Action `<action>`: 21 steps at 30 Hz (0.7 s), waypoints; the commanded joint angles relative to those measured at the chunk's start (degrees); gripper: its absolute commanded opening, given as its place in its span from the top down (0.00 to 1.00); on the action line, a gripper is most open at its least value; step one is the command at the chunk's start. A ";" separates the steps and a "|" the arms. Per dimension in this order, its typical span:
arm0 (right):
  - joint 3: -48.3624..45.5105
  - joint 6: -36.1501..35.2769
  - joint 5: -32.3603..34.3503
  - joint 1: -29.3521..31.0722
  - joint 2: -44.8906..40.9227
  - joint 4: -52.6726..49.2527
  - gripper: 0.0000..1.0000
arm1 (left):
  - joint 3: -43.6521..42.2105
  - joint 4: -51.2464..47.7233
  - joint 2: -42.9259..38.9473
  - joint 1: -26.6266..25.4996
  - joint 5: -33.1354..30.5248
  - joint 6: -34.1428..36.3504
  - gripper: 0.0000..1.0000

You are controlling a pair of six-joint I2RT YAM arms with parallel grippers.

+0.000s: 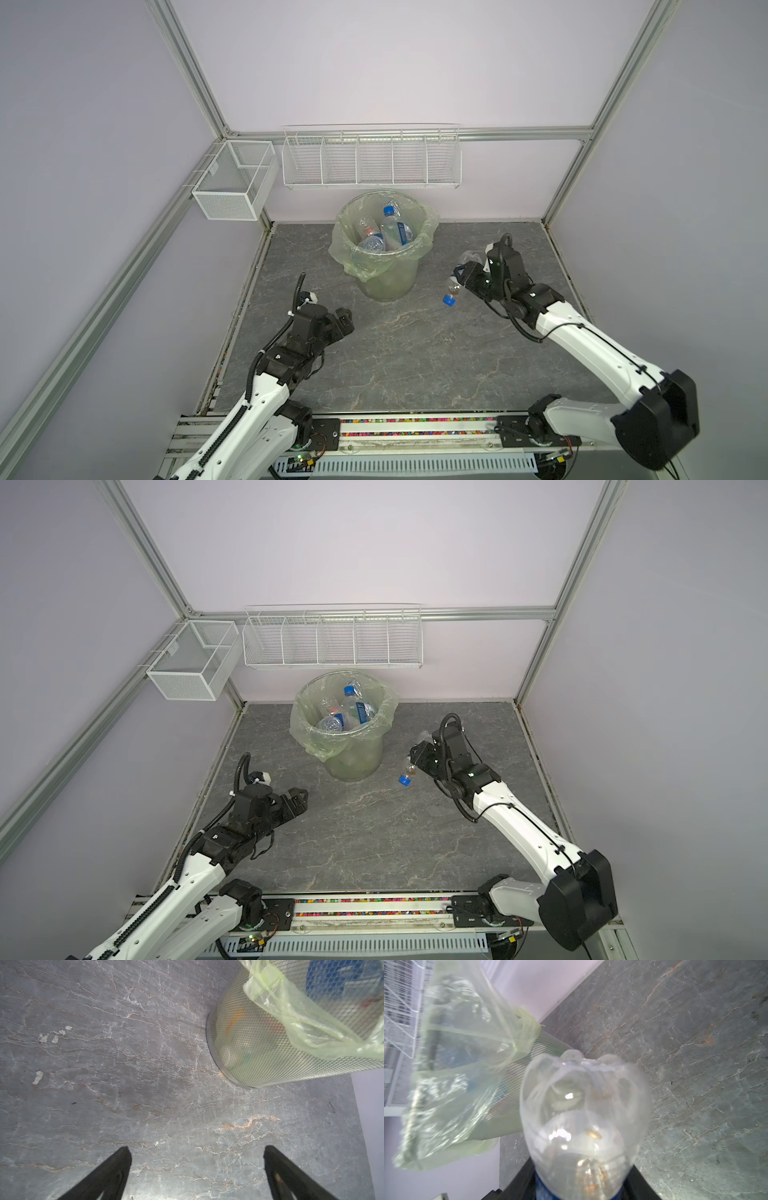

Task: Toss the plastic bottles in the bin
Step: 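Carry the Pepsi bottle over the bin and open the right gripper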

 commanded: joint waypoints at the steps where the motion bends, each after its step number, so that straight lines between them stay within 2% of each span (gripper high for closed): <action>1: -3.03 -0.30 1.19 0.91 -5.16 -0.45 0.49 | 2.14 1.92 1.62 0.34 -0.87 -1.55 0.01; 4: -3.46 -0.63 0.17 1.31 -8.41 -0.76 0.49 | 2.31 3.60 2.50 0.35 -0.02 -1.36 0.01; 7: -2.53 -2.22 -3.20 1.31 -10.30 -1.38 0.45 | 2.97 4.24 3.62 0.41 0.17 -1.52 0.01; 14: -3.37 -3.68 -6.44 1.73 -16.91 -4.30 0.46 | 3.35 4.90 4.41 0.40 0.71 -1.62 0.01; 18: -3.33 -3.91 -5.95 2.95 -17.87 -4.24 0.46 | 3.10 4.99 4.30 0.39 0.54 -0.69 0.01; 21: 1.68 -7.25 -2.21 6.30 -15.44 -4.81 0.46 | 3.01 4.50 4.05 0.36 0.11 -0.39 0.01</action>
